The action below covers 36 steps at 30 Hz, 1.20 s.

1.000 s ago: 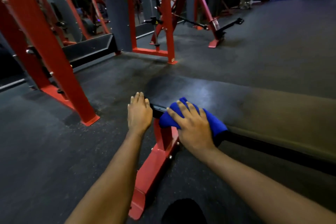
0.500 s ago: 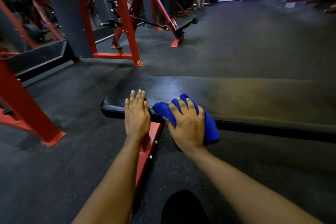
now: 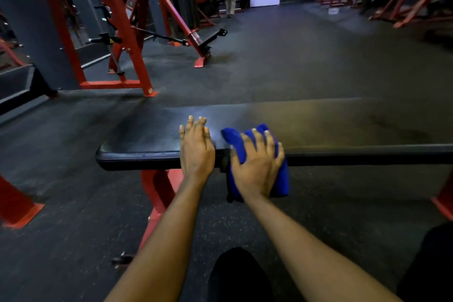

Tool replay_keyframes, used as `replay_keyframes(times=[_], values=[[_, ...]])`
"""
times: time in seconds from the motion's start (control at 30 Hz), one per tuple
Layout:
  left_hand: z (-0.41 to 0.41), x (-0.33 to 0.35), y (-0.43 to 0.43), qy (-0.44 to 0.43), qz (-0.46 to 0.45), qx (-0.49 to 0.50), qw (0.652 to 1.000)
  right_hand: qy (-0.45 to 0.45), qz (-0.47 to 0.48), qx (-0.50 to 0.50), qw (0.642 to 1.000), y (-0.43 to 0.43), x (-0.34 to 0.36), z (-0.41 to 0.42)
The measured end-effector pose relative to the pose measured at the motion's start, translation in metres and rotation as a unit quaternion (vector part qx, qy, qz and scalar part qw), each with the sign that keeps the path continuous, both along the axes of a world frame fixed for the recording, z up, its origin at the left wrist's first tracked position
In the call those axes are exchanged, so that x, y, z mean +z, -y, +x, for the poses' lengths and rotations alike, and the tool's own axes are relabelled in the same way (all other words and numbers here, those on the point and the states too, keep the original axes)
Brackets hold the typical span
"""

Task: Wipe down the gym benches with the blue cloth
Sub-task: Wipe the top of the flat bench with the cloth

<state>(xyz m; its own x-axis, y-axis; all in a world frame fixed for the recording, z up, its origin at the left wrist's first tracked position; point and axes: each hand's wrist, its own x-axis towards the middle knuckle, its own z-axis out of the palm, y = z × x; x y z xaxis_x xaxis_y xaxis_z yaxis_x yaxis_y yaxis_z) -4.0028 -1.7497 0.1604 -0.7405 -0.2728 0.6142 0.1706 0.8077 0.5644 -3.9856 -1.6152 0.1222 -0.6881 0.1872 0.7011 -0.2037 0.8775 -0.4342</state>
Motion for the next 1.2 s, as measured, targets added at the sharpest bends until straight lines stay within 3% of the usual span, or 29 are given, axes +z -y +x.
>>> replay_keyframes(times=[0.1, 0.17, 0.23, 0.37, 0.47, 0.57, 0.67, 0.83, 0.97, 1.07, 1.2], values=[[-0.008, 0.006, -0.031, 0.017, 0.002, -0.02, 1.0, 0.0, -0.085, -0.149, 0.985, -0.069, 0.001, -0.018], [-0.01, 0.004, -0.045, 0.029, -0.043, -0.021, 0.998, -0.004, -0.146, -0.195, 0.97, -0.088, 0.0, -0.023], [-0.013, 0.001, -0.05, 0.038, -0.077, 0.003, 0.996, -0.016, -0.169, -0.197, 0.966, -0.071, -0.002, -0.021], [-0.013, -0.004, -0.044, 0.052, -0.109, 0.019, 0.993, -0.017, -0.124, -0.122, 0.985, -0.03, -0.013, -0.01], [-0.013, -0.007, -0.044, 0.058, -0.128, 0.02, 0.99, -0.018, -0.112, -0.131, 0.985, -0.07, -0.015, -0.014], [-0.012, -0.006, -0.046, 0.062, -0.13, 0.023, 0.989, -0.024, -0.215, -0.245, 0.945, -0.136, -0.005, -0.028], [-0.013, -0.006, -0.047, 0.066, -0.13, 0.023, 0.989, -0.028, -0.287, -0.268, 0.919, -0.143, 0.003, -0.031], [-0.012, -0.002, -0.051, 0.077, -0.118, 0.049, 0.989, -0.002, -0.175, -0.15, 0.973, -0.057, -0.01, -0.011], [-0.014, 0.011, -0.091, 0.063, -0.086, 0.025, 0.994, -0.002, -0.159, -0.139, 0.977, -0.101, -0.012, -0.022], [-0.015, 0.024, -0.133, 0.046, -0.089, -0.063, 0.993, -0.01, -0.21, -0.199, 0.957, -0.16, -0.005, -0.036], [-0.019, 0.025, -0.165, 0.086, -0.106, -0.119, 0.983, -0.007, -0.318, -0.281, 0.906, -0.234, 0.007, -0.046]])
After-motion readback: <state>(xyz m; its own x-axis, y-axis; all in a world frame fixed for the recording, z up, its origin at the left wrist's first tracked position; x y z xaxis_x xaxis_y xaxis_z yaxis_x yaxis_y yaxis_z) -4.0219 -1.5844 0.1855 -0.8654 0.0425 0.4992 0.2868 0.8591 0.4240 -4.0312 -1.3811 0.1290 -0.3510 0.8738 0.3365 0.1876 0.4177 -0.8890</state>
